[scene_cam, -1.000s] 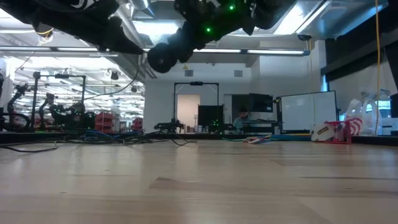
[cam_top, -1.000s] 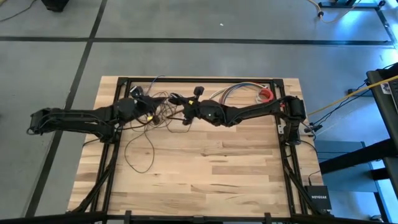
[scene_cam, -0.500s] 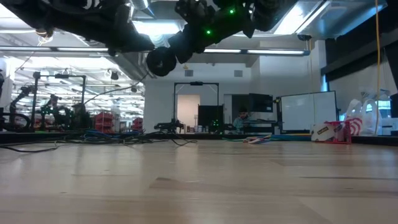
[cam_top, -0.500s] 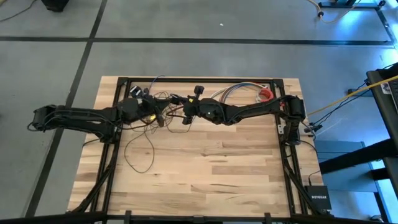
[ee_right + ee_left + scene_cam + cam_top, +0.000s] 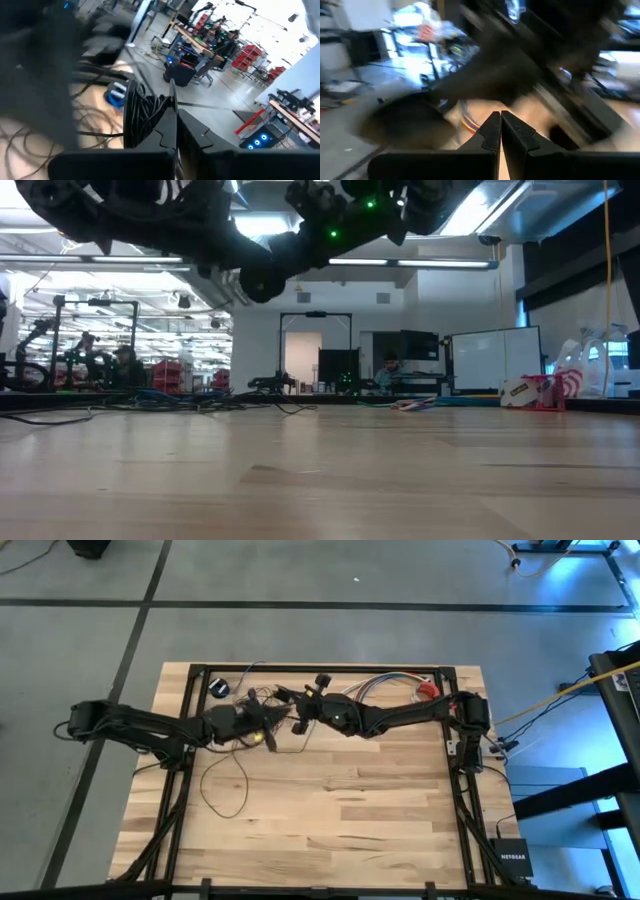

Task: Coiling cords

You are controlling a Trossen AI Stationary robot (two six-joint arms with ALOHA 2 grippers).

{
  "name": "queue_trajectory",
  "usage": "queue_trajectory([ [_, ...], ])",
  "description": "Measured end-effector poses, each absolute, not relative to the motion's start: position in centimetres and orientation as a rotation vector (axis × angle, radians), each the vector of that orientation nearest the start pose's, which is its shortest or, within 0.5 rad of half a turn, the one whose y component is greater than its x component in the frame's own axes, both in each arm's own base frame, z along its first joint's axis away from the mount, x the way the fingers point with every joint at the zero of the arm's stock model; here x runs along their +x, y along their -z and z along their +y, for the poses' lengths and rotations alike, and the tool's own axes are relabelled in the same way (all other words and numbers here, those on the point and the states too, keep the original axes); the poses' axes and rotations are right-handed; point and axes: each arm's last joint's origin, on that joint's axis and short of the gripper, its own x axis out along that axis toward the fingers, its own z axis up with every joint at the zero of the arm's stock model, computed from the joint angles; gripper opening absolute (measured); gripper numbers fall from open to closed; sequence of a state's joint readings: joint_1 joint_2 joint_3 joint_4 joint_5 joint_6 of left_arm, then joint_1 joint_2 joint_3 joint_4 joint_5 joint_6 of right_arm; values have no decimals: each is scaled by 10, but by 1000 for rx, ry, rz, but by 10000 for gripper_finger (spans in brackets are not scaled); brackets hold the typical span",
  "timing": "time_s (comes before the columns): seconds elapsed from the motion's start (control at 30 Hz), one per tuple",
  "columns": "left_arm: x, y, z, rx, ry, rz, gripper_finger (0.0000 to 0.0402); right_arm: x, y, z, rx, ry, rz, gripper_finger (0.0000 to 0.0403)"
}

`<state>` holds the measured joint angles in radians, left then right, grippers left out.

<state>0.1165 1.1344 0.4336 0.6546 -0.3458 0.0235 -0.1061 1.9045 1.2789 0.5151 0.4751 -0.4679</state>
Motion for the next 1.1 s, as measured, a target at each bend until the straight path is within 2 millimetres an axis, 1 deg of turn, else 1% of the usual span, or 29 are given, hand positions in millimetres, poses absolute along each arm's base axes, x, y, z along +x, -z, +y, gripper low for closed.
queue_trajectory([
  [0.13, 231, -220, 35, 25, -463, 73, 5, 429, -251, -60, -448, 556, 213, 6],
  [0.27, 237, -210, 33, 59, -447, 115, 5, 430, -253, -59, -435, 535, 176, 6],
  [0.43, 240, -206, 34, 77, -459, 136, 5, 431, -255, -58, -419, 506, 154, 6],
  [0.53, 240, -207, 29, 95, -438, 132, 5, 430, -255, -58, -419, 518, 157, 7],
  [0.7, 234, -222, 11, 249, -357, 137, 5, 430, -254, -58, -424, 523, 162, 7],
  [0.77, 229, -230, 5, 272, -330, 142, 5, 430, -254, -58, -424, 523, 164, 7],
  [0.83, 224, -234, 1, 266, -320, 150, 5, 430, -254, -58, -425, 522, 166, 7],
  [0.9, 221, -232, 0, 268, -312, 194, 5, 430, -254, -58, -425, 522, 167, 7],
  [1.0, 218, -223, 1, 283, -310, 291, 6, 430, -254, -58, -426, 522, 170, 7],
  [1.1, 216, -216, 6, 256, -353, 357, 15, 430, -254, -58, -426, 520, 171, 7],
])
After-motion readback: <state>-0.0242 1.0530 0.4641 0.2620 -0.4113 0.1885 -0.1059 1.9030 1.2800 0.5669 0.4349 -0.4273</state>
